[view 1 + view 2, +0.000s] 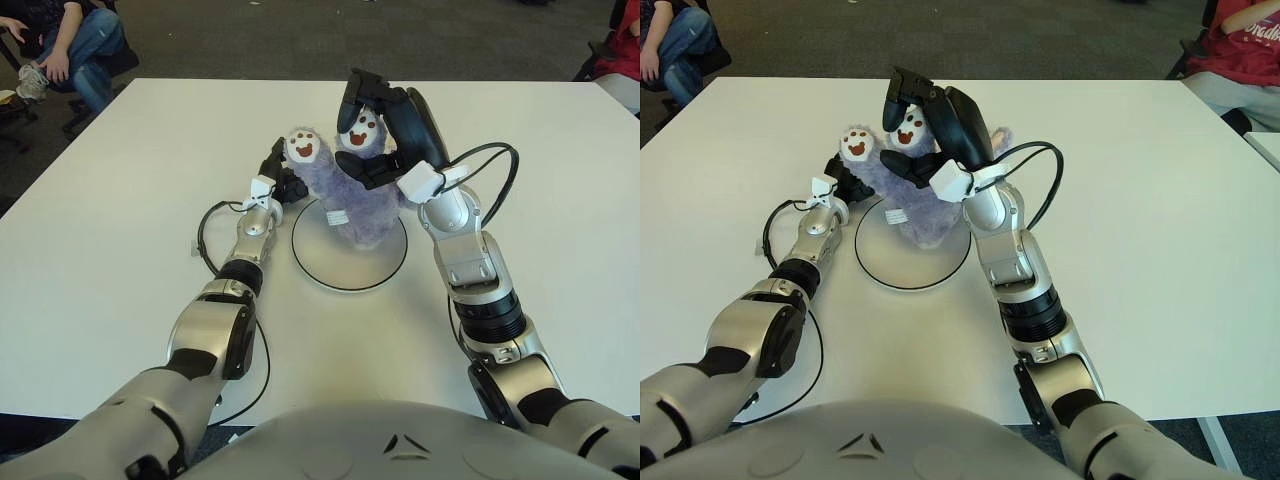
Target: Put the doll into the plate.
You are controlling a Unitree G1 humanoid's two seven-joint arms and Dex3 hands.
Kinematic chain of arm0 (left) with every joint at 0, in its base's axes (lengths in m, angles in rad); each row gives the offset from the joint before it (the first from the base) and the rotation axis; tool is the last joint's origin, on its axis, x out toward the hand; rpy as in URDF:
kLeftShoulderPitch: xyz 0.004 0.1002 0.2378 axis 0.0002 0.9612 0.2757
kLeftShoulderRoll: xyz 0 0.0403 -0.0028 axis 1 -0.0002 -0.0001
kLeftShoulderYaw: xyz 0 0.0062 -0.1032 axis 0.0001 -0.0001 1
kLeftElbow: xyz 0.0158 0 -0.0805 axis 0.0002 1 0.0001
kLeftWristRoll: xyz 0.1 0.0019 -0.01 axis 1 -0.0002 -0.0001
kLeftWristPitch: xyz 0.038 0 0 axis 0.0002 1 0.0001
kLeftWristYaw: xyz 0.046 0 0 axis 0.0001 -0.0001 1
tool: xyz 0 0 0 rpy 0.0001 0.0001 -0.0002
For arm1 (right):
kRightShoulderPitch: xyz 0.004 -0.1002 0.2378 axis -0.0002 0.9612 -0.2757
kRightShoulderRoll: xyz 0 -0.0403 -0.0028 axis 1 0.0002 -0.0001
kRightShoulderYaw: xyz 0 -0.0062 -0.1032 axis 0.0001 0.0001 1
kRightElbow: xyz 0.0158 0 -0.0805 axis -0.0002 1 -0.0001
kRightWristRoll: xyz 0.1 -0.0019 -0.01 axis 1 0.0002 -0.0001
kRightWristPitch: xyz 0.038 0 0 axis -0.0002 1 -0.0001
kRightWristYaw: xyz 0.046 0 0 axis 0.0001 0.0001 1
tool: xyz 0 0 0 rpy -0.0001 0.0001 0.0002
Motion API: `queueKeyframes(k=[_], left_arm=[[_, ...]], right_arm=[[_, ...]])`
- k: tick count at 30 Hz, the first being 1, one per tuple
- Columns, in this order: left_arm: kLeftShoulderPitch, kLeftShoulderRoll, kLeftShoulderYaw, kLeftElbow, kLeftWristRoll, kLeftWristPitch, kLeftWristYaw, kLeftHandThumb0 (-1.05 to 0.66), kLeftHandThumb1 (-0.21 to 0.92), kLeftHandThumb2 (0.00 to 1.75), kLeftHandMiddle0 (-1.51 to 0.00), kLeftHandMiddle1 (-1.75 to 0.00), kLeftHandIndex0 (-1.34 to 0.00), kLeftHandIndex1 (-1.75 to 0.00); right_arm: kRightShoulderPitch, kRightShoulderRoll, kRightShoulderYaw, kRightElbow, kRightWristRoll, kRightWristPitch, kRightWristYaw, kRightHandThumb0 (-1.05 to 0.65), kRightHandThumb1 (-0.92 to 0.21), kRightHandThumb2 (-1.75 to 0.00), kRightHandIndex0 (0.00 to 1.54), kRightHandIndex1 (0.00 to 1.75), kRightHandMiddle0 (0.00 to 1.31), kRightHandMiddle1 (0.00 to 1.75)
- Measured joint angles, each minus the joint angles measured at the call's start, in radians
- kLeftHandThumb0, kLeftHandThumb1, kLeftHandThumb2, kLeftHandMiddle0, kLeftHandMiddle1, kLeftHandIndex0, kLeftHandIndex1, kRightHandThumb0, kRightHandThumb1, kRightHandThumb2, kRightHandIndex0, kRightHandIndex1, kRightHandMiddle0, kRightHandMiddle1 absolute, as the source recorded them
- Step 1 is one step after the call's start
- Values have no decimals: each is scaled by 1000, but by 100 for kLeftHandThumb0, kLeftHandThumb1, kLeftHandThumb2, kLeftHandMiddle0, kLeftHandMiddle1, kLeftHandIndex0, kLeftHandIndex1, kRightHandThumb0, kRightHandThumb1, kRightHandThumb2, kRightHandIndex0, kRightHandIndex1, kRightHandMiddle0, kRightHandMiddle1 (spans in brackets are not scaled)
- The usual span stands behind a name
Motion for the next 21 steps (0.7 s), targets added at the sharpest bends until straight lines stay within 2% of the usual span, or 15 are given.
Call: queueKeyframes(k=[1, 2, 3, 4, 7, 8, 10, 12, 17, 21], left_arm=[[0, 0, -1, 0, 1, 0, 0, -38, 69, 83, -83, -175, -33, -175], [0, 0, -1, 0, 1, 0, 0, -38, 70, 83, -83, -175, -33, -175], [0, 0, -1, 0, 1, 0, 0, -38, 70, 83, -83, -175, -33, -175], [0, 0, -1, 0, 1, 0, 0, -38, 70, 82, -83, -175, -33, -175], [-1, -1, -1, 0, 1, 0, -1, -38, 70, 82, -83, -175, -33, -175], [-2, -2, -1, 0, 1, 0, -1, -38, 70, 82, -83, -175, -33, -175], [-2, -1, -1, 1, 1, 0, -1, -38, 71, 82, -82, -175, -32, -175], [-1, 2, -1, 3, 3, 0, 1, -38, 71, 81, -82, -175, -32, -175], [-2, 5, -7, 8, 15, 0, 19, -38, 71, 80, -83, -175, -32, -175], [-5, 4, -11, 14, 21, -1, 31, -38, 71, 80, -82, -175, -32, -175]], right_arm=[[0, -4, -5, -2, 0, 0, 0, -14, -44, -104, 75, 171, 56, 158], [0, -7, -9, -5, 0, 1, 3, -19, -51, -91, 82, 172, 56, 154], [0, -10, -15, -10, 1, 2, 7, -25, -51, -85, 87, 172, 50, 147], [0, -14, -19, -17, 3, 5, 13, -36, -46, -82, 97, 174, 36, 135], [7, -37, -45, -62, 21, 21, 52, -48, -42, -82, 97, 174, 20, 124], [18, -50, -59, -88, 38, 23, 71, -49, -42, -82, 97, 174, 18, 123], [38, -71, -80, -130, 59, 25, 99, -55, -39, -80, 74, 175, 11, 116], [54, -89, -93, -160, 83, 41, 132, -56, -39, -80, 60, 175, 5, 109], [73, -124, -106, -206, 157, 117, 232, -56, -37, -79, 35, 175, 1, 93], [72, -146, -118, -223, 208, 129, 277, -55, -35, -80, 16, 175, 0, 79]])
